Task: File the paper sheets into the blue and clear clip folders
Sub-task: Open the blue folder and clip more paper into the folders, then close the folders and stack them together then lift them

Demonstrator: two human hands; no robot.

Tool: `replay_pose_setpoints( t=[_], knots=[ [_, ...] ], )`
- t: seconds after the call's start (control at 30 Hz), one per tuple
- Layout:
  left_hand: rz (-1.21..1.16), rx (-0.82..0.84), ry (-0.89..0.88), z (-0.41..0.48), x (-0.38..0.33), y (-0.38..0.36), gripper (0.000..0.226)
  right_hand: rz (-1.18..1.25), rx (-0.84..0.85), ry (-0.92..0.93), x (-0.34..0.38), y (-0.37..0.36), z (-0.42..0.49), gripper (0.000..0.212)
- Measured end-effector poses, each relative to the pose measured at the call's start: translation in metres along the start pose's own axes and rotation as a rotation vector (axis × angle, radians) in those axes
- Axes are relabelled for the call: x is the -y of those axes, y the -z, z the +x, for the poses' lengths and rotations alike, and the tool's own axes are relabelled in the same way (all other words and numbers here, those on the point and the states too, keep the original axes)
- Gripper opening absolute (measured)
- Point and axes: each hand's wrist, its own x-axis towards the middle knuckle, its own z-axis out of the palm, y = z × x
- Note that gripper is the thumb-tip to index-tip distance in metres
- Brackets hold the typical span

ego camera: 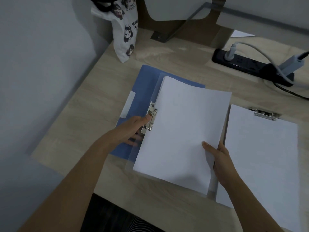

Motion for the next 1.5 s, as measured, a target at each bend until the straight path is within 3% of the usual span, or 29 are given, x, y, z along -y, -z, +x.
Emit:
replay_pose_setpoints(
  t=[0.1, 0.3, 0.67, 0.77, 0.87, 0.97, 1.1, 1.23, 1.3, 1.4, 1.5],
  knots=[
    [-0.056, 0.022, -0.009, -0.005, 0.012, 0.001, 0.045, -0.010, -0.015, -0.001, -0.001, 0.000, 0.000, 0.036],
    [-0.246, -0.123, -0.133, -0.009, 0.025, -0.013, 0.021, -0.001, -0.008, 0.010, 0.000, -0.001, -0.001, 0.030],
    [-0.245, -0.226, -0.236, -0.007, 0.036, -0.022, 0.017, -0.063, -0.021, 0.046, -0.002, -0.001, 0.001, 0.041],
    [-0.232, -0.227, -0.245, -0.009, 0.036, -0.022, 0.014, -0.246, -0.141, 0.146, 0.002, -0.009, 0.000, 0.054],
    [-0.188, -0.287, -0.332, -0.023, 0.027, -0.028, 0.013, -0.592, -0.280, 0.277, 0.006, -0.014, -0.005, 0.077],
    [-0.190, -0.312, -0.469, -0.047, 0.006, -0.036, 0.014, -0.856, -0.198, 0.366, 0.010, -0.008, -0.006, 0.062],
    [-0.287, -0.236, -0.604, -0.086, -0.034, -0.070, 0.024, -0.761, 0.082, 0.202, 0.030, 0.006, -0.012, 0.055],
    [-0.266, -0.092, -0.716, -0.106, -0.067, -0.120, 0.024, -0.291, 0.311, 0.004, 0.071, 0.035, -0.041, 0.048],
    [-0.212, -0.038, -0.745, -0.102, -0.073, -0.150, 0.019, -0.113, 0.389, 0.006, 0.089, 0.061, -0.059, 0.055],
    [-0.130, 0.016, -0.743, -0.083, -0.073, -0.199, 0.018, 0.033, 0.449, 0.077, 0.107, 0.110, -0.085, 0.069],
    [0.002, -0.010, -0.724, -0.057, -0.066, -0.240, 0.022, 0.129, 0.376, 0.059, 0.111, 0.163, -0.099, 0.070]
  ],
)
